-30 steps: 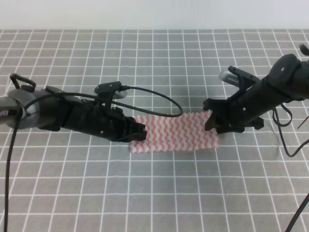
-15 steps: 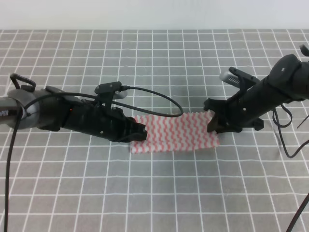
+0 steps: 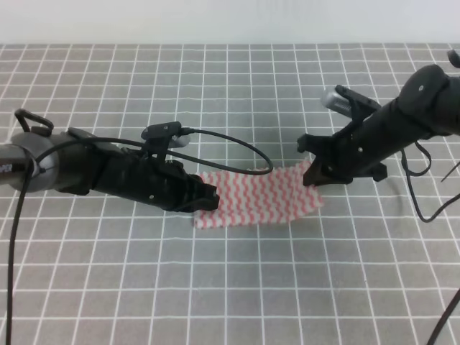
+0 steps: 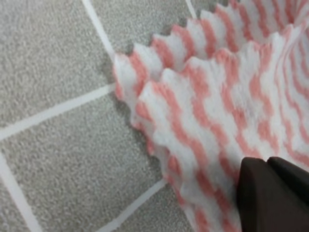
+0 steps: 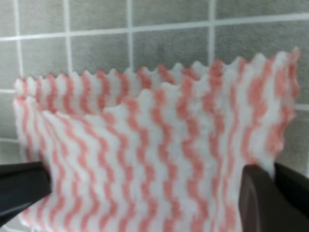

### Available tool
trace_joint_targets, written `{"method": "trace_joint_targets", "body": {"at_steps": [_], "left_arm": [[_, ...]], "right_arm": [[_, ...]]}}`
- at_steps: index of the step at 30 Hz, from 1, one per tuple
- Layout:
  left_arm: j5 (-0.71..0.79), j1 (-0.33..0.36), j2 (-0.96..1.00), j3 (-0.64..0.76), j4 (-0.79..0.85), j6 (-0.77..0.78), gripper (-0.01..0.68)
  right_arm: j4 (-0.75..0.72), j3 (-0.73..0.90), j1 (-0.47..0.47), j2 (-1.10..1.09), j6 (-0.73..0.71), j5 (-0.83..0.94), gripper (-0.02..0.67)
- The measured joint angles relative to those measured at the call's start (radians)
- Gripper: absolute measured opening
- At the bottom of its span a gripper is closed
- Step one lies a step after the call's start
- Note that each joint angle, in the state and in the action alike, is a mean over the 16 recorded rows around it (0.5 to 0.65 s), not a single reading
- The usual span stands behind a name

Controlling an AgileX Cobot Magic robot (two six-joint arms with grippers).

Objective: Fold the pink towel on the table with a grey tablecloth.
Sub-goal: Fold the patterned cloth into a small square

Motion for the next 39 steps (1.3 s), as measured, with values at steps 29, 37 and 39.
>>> {"method": "trace_joint_targets", "body": {"at_steps": [29, 37, 39], "left_arm": [[0.045, 0.000, 0.000, -0.038, 0.003, 0.000, -0.001], [0.083, 0.002, -0.002, -0.086, 0.025, -0.007, -0.001], [0.089, 0.004, -0.003, -0.093, 0.034, -0.011, -0.001]], "right_arm": [[0.198, -0.037, 0.110, 0.003, -0.148, -0.071, -0.013], [0.195, -0.037, 0.111, 0.003, -0.148, -0.074, -0.013], [0.194, -0.037, 0.111, 0.003, -0.148, -0.074, -0.013]]}}
